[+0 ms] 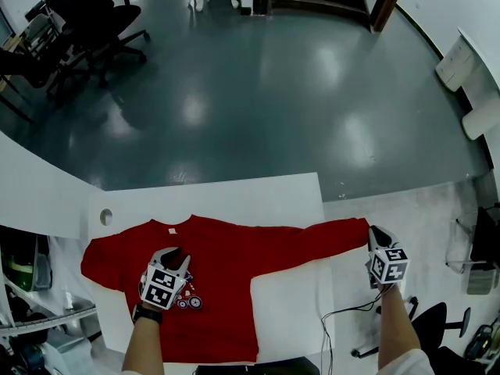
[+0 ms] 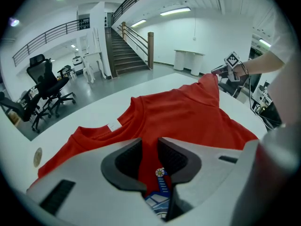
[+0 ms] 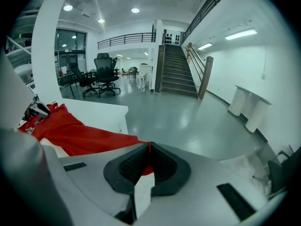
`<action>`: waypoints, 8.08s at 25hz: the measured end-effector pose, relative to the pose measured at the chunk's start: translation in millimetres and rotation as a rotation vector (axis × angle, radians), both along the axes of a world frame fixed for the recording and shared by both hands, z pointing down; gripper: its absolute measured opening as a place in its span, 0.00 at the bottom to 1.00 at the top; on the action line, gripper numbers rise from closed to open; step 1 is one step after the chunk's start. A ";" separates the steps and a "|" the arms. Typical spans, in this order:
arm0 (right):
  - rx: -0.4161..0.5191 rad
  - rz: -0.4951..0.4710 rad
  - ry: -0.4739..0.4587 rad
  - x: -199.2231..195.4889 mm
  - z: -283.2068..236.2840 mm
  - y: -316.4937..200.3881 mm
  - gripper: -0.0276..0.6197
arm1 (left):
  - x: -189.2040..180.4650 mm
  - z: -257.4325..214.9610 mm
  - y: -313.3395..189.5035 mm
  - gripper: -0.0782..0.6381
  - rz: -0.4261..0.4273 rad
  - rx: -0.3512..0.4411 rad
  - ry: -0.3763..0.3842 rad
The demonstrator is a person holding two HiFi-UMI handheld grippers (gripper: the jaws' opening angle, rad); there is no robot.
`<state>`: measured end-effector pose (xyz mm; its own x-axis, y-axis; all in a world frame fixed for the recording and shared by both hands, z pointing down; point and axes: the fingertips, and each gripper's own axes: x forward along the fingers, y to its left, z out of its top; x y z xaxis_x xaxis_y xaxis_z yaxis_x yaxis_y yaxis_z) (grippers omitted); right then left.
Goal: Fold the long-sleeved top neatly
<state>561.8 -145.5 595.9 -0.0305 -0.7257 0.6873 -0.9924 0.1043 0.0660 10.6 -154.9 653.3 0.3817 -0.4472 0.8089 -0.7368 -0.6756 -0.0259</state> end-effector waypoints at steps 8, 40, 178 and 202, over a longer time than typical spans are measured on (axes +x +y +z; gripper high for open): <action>-0.004 0.027 -0.019 2.3 0.4 15.5 0.08 | -1.8 -0.2 -0.6 0.26 0.002 -0.009 -0.039; 0.145 0.035 -0.013 -6.8 -65.0 35.3 0.08 | 190.9 -35.5 40.1 0.26 0.315 0.021 0.031; -0.118 -1.130 0.048 -774.2 49.9 -27.3 0.14 | -331.7 -44.5 76.2 0.14 -0.493 0.068 -0.030; -0.150 -1.121 0.095 -775.3 50.3 -27.8 0.14 | -591.7 -39.2 81.5 0.14 -0.992 -0.007 0.227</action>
